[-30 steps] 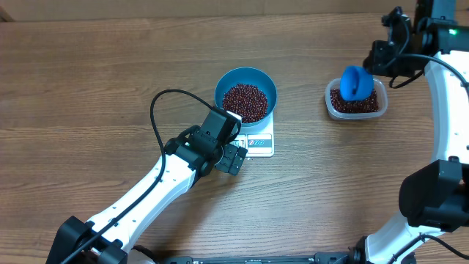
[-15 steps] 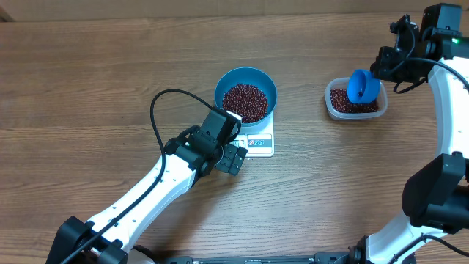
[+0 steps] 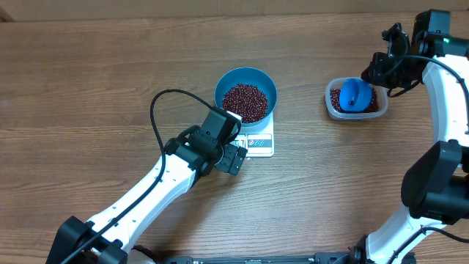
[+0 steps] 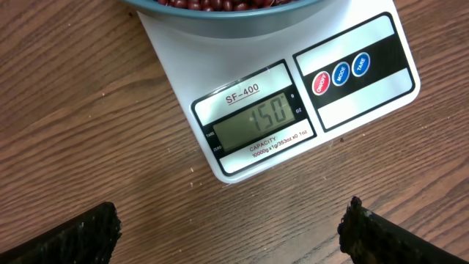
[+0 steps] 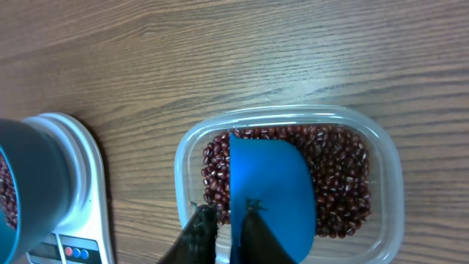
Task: Scoop item into bowl and weigh 150g on scale
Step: 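Lower the scoop into the tub and release it with the right gripper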
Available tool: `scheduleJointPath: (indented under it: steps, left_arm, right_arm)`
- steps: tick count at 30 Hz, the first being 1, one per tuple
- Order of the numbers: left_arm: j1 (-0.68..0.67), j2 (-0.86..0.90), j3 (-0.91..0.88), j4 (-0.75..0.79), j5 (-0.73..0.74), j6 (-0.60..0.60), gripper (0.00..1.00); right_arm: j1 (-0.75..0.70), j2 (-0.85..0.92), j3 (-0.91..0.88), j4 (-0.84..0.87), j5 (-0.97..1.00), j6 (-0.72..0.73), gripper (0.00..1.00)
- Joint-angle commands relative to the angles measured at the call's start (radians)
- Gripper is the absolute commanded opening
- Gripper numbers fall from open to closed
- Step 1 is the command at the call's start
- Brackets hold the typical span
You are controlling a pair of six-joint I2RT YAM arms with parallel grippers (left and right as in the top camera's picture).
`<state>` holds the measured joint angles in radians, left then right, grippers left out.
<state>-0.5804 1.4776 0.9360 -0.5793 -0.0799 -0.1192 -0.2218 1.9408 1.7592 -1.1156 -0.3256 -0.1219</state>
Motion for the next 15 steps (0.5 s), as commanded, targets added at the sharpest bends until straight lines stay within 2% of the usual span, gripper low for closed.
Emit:
scheduleJointPath:
  steps: [1, 2, 4, 5, 6, 9, 15]
  left_arm:
    - [0.004, -0.001, -0.002, 0.0, -0.008, 0.019, 1.0]
    - [0.004, -0.001, -0.002, 0.0, -0.008, 0.019, 1.0]
    - [0.004, -0.001, -0.002, 0.0, -0.008, 0.019, 1.0]
    - [0.004, -0.001, -0.002, 0.0, -0.008, 0.019, 1.0]
    - [0.004, -0.001, -0.002, 0.0, -0.008, 0.019, 1.0]
    - [0.004, -0.001, -0.002, 0.0, -0.009, 0.019, 1.0]
    - [0.004, -0.001, -0.002, 0.0, -0.008, 0.019, 0.99]
  right_arm:
    - [-0.001, 0.0, -0.006, 0.004, -0.005, 0.002, 0.19]
    - [-0.001, 0.0, -0.006, 0.004, -0.005, 0.002, 0.32]
    - [-0.001, 0.0, -0.006, 0.004, 0.004, 0.002, 0.39]
    - [-0.001, 0.0, -0.006, 0.003, 0.047, 0.002, 0.51]
    - [-0.001, 0.0, -0.006, 0.003, 0.086, 0.002, 0.58]
    - [-0.001, 0.0, -0.006, 0.009, 0.136, 0.002, 0.7]
    - [-0.001, 0.001, -0.006, 0.003, 0.179, 0.002, 0.83]
